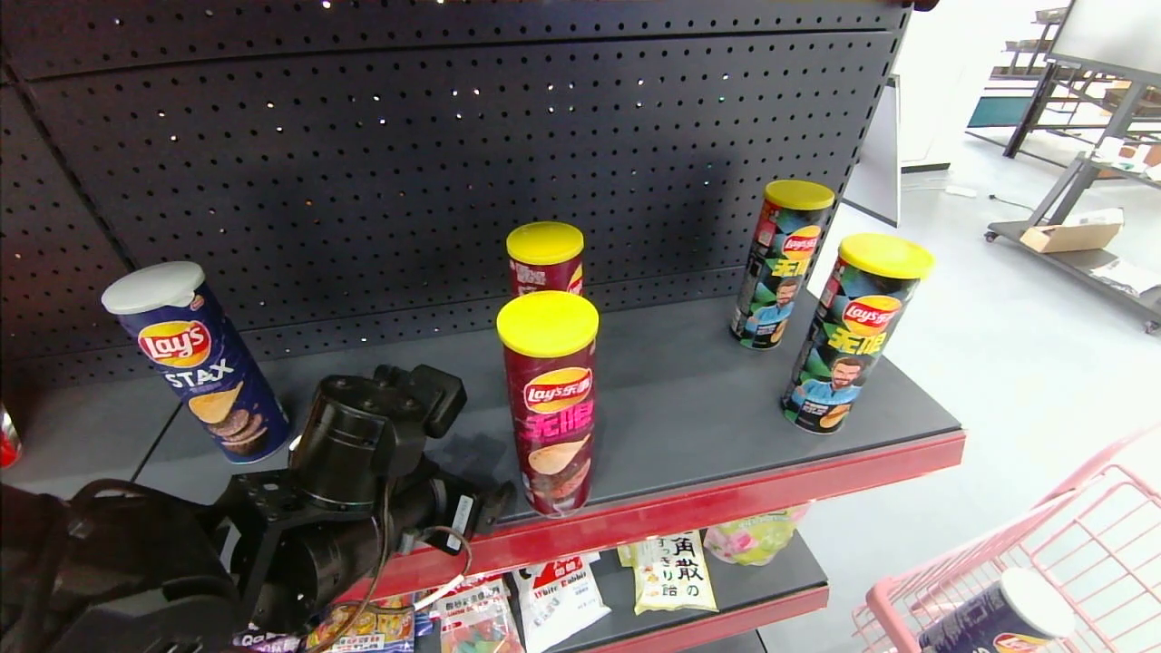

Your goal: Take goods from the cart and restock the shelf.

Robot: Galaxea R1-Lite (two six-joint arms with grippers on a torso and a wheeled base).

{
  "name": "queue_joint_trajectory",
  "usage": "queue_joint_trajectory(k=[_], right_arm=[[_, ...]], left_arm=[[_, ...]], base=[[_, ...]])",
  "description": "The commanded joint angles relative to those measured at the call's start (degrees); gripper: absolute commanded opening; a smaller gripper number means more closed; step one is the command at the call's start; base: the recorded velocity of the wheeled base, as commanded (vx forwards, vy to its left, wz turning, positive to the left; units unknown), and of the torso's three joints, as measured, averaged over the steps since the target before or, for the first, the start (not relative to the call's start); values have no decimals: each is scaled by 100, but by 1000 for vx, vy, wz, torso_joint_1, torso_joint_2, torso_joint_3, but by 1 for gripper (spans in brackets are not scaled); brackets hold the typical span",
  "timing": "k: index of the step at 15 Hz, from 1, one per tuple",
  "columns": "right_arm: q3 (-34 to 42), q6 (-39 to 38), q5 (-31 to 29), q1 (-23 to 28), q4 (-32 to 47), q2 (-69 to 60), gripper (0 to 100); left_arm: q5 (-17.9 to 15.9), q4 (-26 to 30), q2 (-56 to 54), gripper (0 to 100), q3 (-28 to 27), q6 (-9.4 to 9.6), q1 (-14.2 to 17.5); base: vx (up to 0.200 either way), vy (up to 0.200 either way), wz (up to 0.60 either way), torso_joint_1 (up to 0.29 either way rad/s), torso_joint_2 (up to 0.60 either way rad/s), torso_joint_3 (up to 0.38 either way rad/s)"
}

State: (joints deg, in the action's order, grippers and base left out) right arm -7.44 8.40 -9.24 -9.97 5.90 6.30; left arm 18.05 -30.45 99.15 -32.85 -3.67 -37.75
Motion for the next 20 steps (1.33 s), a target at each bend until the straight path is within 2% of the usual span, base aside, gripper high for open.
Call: queue_joint_trajectory(k=[1, 16, 18, 20], right_arm=[[-3, -5, 1, -5, -1, 3, 100], [-12, 4, 1, 4, -1, 3, 100], [-3, 4, 36, -14, -1, 11, 100], [5, 4, 124, -145, -10, 117, 100]], left_arm=[[5, 4, 79, 100, -63, -2, -13], [31, -5, 254, 100, -309, -2, -21], [58, -5, 193, 100, -301, -2, -21], [84, 31, -335, 100, -134, -90, 93]], base=[[0, 0, 0, 0, 0, 0], [0, 0, 0, 0, 0, 0], [0, 0, 0, 0, 0, 0], [0, 0, 0, 0, 0, 0]])
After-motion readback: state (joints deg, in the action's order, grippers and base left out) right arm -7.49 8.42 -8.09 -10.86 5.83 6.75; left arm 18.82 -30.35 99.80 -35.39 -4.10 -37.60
